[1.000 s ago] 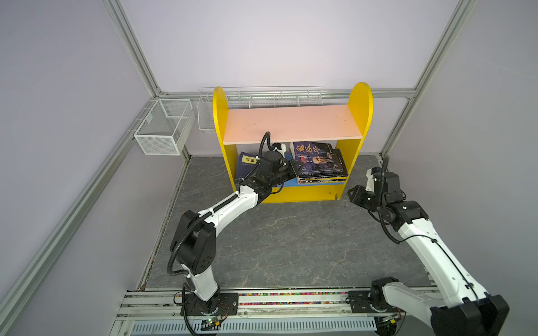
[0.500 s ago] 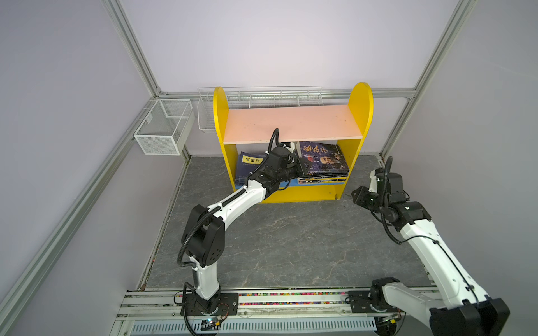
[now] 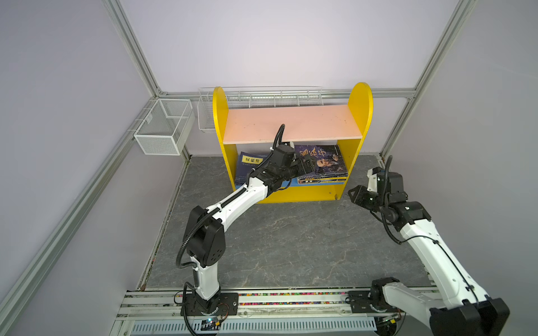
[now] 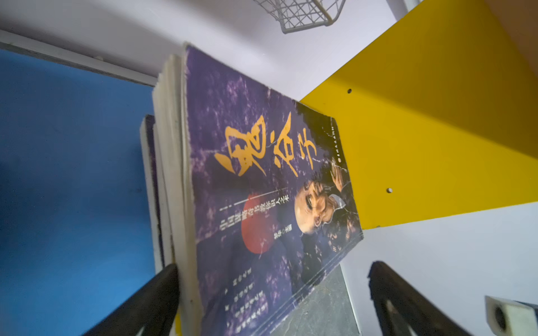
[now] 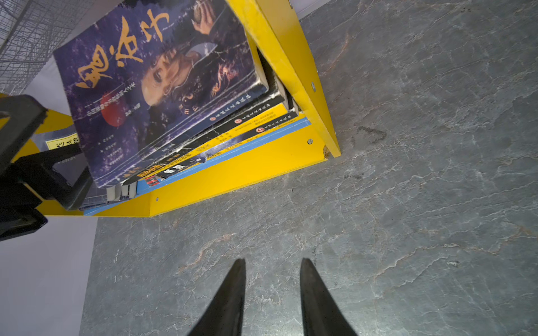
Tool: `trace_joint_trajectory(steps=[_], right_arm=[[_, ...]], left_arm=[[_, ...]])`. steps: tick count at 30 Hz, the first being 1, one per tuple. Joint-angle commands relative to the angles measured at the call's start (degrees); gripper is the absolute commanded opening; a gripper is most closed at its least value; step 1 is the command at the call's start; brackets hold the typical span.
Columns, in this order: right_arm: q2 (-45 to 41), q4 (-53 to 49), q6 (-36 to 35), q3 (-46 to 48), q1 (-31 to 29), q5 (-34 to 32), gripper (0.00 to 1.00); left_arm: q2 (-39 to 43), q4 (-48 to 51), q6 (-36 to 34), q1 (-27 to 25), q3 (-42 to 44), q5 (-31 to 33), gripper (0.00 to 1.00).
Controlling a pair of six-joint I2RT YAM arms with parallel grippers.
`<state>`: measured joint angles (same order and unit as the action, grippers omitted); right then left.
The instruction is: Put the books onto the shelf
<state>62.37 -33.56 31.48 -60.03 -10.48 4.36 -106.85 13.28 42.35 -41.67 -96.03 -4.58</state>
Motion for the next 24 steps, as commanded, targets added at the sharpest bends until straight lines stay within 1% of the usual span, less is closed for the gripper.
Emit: trace_joint_trajectory(steps=[1, 4, 7, 8, 12, 15, 18, 20, 22, 23, 24], right_arm=[[0.08, 1.34, -0.20, -0.68, 0.11, 1.48, 0.35], [0.47, 2.64, 0.19, -0.21, -0.47, 3.55, 0.36], [1.15, 3.72, 1.24, 0.12, -0.95, 3.78, 0.36], [1.39, 3.79, 1.45, 0.16, -2.71, 3.61, 0.35], [2.87, 5.23, 2.24, 0.27, -5.45, 3.21, 0.36], [3.56, 6.05, 4.26, 0.46, -7.18, 1.34, 0.34], [0.82, 7.91, 8.33, 4.04, -6.01, -4.22, 0.34], [-1.54, 7.55, 8.71, 5.71, -3.54, -9.21, 0.34], [-3.94, 5.25, 8.15, 6.45, 0.69, -16.89, 0.36], [-5.03, 4.81, 7.43, 6.93, 2.37, -20.07, 0.37], [-6.10, 4.90, 6.10, 7.56, 4.02, -24.09, 0.41]], left_arm=[[0.83, 2.40, -1.50, 0.81, -3.16, 6.08, 1.00], [1.82, 2.20, -1.98, 0.63, -1.90, 7.38, 1.00], [3.35, 1.34, -2.05, 0.45, 0.08, 7.86, 1.00], [4.09, 0.73, -2.19, 0.37, 1.16, 7.92, 1.00], [9.76, -2.48, -2.83, 0.19, 7.68, 9.53, 1.00], [16.13, -3.62, -3.89, -0.47, 15.02, 13.51, 1.00], [24.58, -2.18, -3.63, -0.76, 24.85, 21.27, 1.00], [30.59, 2.94, -3.62, -0.80, 29.93, 29.61, 1.00], [36.72, 12.62, -2.80, -0.25, 33.28, 39.52, 1.00], [39.07, 17.59, -1.98, 0.87, 34.12, 42.76, 1.00], [41.78, 23.33, -0.52, 3.32, 35.13, 45.10, 1.00]])
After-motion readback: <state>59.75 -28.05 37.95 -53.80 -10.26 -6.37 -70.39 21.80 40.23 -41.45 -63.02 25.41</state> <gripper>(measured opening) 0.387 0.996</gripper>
